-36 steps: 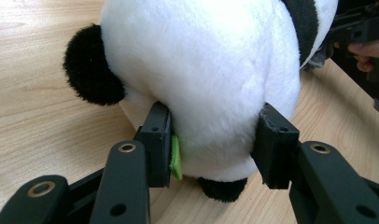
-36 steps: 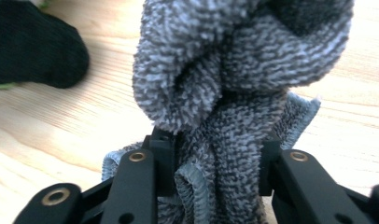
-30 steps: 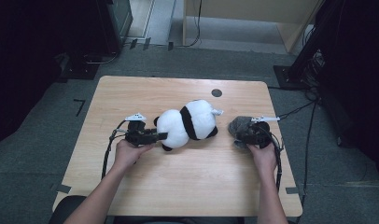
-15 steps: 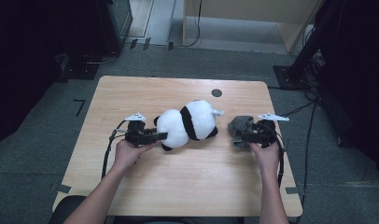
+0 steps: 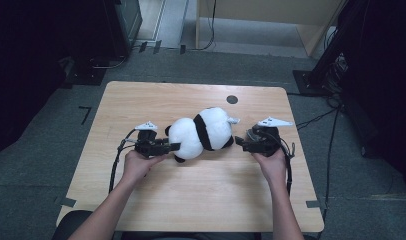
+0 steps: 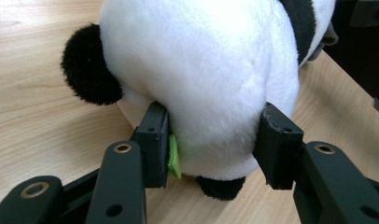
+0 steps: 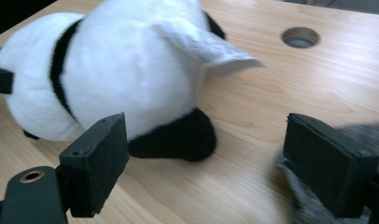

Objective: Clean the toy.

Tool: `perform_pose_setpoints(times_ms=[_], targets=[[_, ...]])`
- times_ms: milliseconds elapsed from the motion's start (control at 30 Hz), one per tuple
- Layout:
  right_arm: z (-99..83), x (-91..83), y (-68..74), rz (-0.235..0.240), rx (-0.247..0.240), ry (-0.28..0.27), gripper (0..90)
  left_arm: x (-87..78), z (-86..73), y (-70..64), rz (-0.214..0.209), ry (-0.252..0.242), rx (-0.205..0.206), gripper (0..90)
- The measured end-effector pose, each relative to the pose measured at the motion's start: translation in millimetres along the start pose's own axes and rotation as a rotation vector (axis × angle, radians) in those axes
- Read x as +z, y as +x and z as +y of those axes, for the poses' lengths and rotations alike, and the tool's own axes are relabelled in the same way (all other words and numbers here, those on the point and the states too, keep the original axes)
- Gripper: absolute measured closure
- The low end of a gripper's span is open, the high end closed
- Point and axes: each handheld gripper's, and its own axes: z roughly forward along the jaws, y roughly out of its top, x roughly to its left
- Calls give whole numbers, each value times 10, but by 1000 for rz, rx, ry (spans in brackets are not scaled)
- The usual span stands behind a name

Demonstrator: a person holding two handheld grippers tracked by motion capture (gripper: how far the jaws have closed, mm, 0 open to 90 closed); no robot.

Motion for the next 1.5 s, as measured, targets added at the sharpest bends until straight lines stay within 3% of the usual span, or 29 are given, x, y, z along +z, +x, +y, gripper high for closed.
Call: perform_pose_setpoints(times_ms=[300,533,700,967,1067,1200,1233,1367,1433,1500], targets=[[130,195,229,78,-77,-43,141,-6,-67,-49,10,-19,4,527],[155,443,300,108,-89,-10,91,-3,-96,-56,22,-29,17,516],[139,643,299,140,-62,7,0,4,-74,-43,21,-21,7,511],[82,818,291,148,-38,-47,0,30,-79,-26,6,-41,-14,496],[52,851,268,156,-23,-54,88,27,-70,-21,-1,-44,-16,475],[87,789,248,152,-10,-32,353,26,-63,-27,-15,-66,-5,423],[103,766,237,158,-7,-25,384,13,-56,-29,-17,-65,0,419],[152,669,205,159,24,-40,424,-124,-11,-32,-12,-77,36,410],[191,594,186,160,13,-38,426,-228,13,-21,-25,-109,45,389],[228,513,169,174,-7,-26,426,-307,43,1,-56,-110,45,360]])
